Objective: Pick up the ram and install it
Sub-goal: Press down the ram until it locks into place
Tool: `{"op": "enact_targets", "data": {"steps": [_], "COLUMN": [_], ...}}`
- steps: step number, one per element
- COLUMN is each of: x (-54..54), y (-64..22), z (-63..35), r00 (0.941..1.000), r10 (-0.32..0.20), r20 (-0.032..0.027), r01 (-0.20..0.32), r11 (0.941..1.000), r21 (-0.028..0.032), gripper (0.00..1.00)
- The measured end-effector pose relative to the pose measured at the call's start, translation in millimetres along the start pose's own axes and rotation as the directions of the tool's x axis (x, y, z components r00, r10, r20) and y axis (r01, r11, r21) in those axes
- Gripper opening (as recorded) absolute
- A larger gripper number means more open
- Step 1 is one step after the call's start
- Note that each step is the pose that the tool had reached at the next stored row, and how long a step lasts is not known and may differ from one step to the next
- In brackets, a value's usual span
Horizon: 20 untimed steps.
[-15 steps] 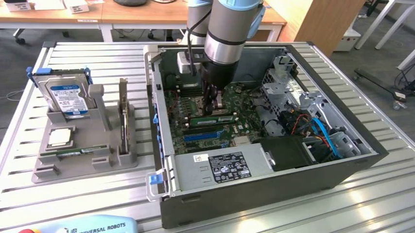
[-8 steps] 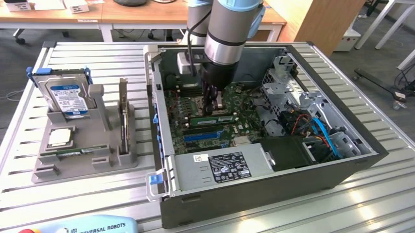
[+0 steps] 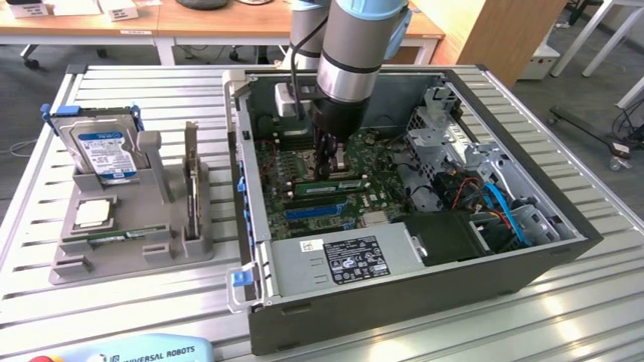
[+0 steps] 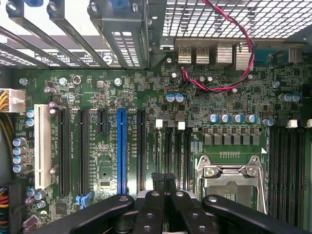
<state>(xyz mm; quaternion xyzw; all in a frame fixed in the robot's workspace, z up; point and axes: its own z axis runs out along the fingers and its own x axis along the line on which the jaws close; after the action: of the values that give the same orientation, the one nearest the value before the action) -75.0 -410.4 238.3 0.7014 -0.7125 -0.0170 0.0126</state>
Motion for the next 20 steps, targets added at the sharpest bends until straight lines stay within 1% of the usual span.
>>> {"op": "enact_targets", "data": {"steps": [20], "x": [0.1], "y": [-0.2], "z": [5.8], "r00": [1.0000], "r10": [0.000], "r20": [-0.0002], "r01": [0.000], "r11": [1.0000], "r21": [-0.0001], "gripper": [0.10]}}
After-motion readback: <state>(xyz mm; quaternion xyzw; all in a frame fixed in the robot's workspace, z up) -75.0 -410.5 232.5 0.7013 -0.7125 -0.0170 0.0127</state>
